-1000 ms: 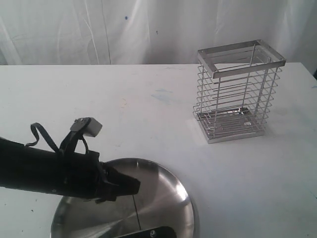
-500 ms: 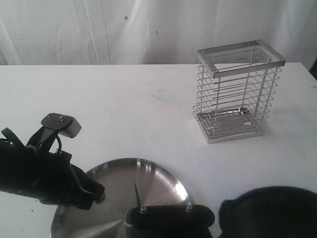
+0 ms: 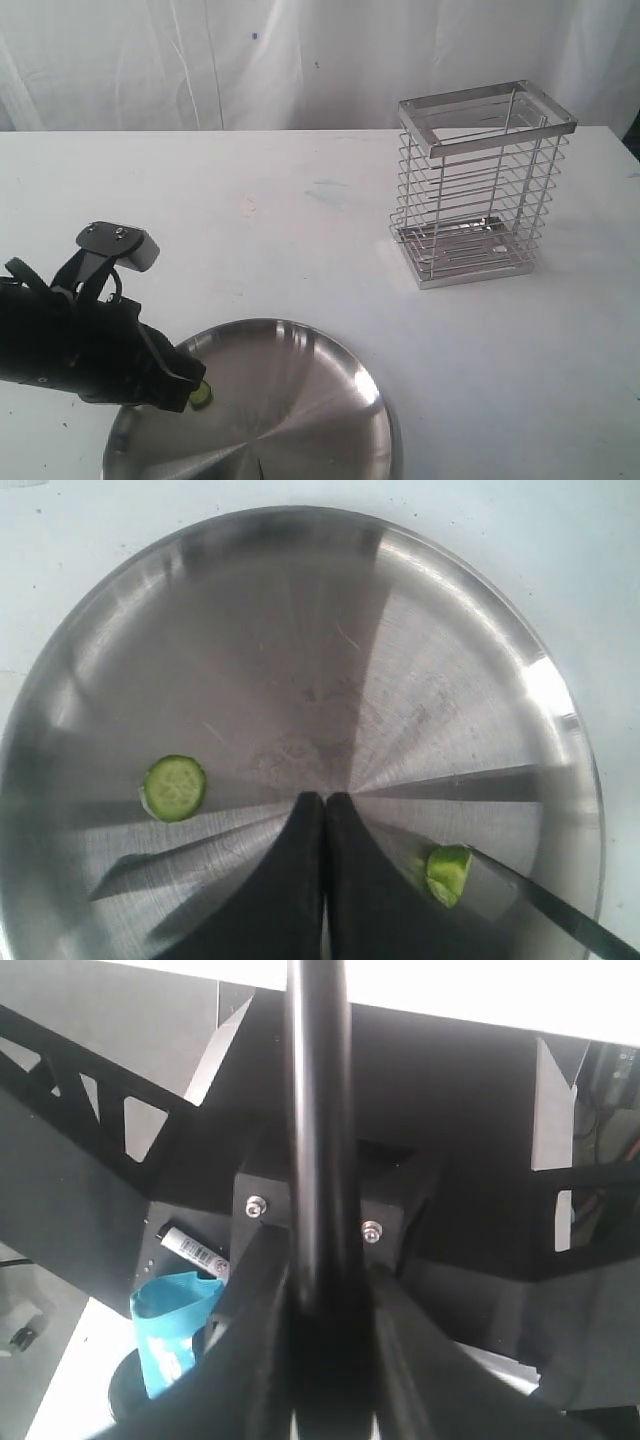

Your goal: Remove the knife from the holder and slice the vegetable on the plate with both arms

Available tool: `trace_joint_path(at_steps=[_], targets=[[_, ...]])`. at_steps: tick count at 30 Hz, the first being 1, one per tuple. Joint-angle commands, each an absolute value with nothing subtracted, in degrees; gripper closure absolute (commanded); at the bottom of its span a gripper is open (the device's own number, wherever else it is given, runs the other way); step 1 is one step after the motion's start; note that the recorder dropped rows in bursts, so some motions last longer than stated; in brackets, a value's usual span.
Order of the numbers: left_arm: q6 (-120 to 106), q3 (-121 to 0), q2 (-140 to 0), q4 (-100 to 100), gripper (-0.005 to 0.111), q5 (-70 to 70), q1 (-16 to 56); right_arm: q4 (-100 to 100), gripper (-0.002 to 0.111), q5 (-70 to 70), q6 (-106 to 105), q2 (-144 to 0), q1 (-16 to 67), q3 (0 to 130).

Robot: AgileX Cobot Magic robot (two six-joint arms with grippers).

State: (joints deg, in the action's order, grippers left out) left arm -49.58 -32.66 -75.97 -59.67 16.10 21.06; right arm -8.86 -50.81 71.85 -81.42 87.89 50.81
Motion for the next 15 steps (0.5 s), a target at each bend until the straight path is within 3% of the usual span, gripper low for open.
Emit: trace_joint_path(at_steps=[1,15], targets=[[-49.02,-32.63,-75.42,-59.94,0.107,16.95,21.22,-7.93,0.108,-50.47,71.52,-82.02,87.95,50.76],[-49.02,-32.63,-75.42,-59.94,0.107,17.18,21.22,-9.28,0.108,-47.27,69.2,-86.43,87.95,50.76]])
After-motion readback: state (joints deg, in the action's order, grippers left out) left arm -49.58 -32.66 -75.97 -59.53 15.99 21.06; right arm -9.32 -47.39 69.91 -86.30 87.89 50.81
